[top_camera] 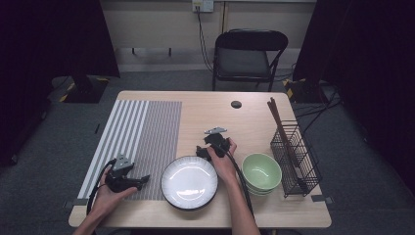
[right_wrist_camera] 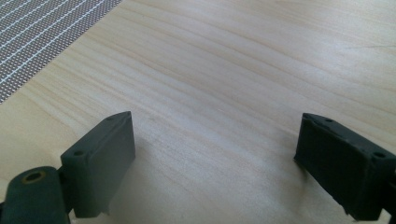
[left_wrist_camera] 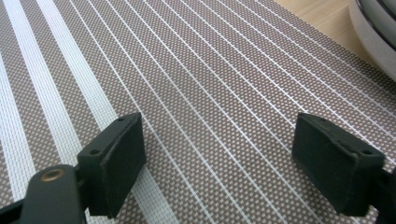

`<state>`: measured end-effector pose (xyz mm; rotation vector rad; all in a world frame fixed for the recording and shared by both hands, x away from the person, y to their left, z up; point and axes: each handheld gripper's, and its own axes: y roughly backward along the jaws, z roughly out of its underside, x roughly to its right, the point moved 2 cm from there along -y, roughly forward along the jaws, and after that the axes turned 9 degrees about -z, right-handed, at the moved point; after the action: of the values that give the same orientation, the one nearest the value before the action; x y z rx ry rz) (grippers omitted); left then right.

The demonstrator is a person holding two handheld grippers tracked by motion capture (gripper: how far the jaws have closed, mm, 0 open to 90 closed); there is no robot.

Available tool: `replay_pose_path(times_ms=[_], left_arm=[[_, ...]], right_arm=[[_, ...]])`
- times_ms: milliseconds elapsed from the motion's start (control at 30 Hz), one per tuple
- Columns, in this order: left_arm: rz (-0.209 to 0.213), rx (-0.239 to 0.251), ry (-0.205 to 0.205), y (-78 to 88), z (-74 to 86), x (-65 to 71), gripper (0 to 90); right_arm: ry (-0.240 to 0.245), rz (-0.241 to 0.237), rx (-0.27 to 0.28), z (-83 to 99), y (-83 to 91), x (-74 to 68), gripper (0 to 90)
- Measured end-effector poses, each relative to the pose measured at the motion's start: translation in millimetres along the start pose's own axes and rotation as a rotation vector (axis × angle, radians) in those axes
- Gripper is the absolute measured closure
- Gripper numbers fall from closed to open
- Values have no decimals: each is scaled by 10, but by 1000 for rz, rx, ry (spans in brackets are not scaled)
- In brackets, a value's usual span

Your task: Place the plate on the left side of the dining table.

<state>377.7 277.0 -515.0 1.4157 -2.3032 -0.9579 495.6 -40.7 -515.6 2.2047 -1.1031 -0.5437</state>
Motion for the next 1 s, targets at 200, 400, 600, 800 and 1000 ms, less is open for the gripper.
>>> replay_pose_path(times_ms=[200,400,600,800,1000], left_arm=[[14,-11,-19,6,-5,-16,167],[19,-18,-24,10,-12,-18,170],[23,-36,-44,30,-25,-23,187],[33,-45,-44,39,-48,-25,220],[98,-40,-19,73,-110,4,254]], right_arm=[[1,1,0,-1,0,1,110],[0,1,0,0,0,-1,111],[0,4,-8,-10,4,-6,129],[7,15,-23,-70,10,-17,208],[1,-13,-17,-125,87,-31,224]])
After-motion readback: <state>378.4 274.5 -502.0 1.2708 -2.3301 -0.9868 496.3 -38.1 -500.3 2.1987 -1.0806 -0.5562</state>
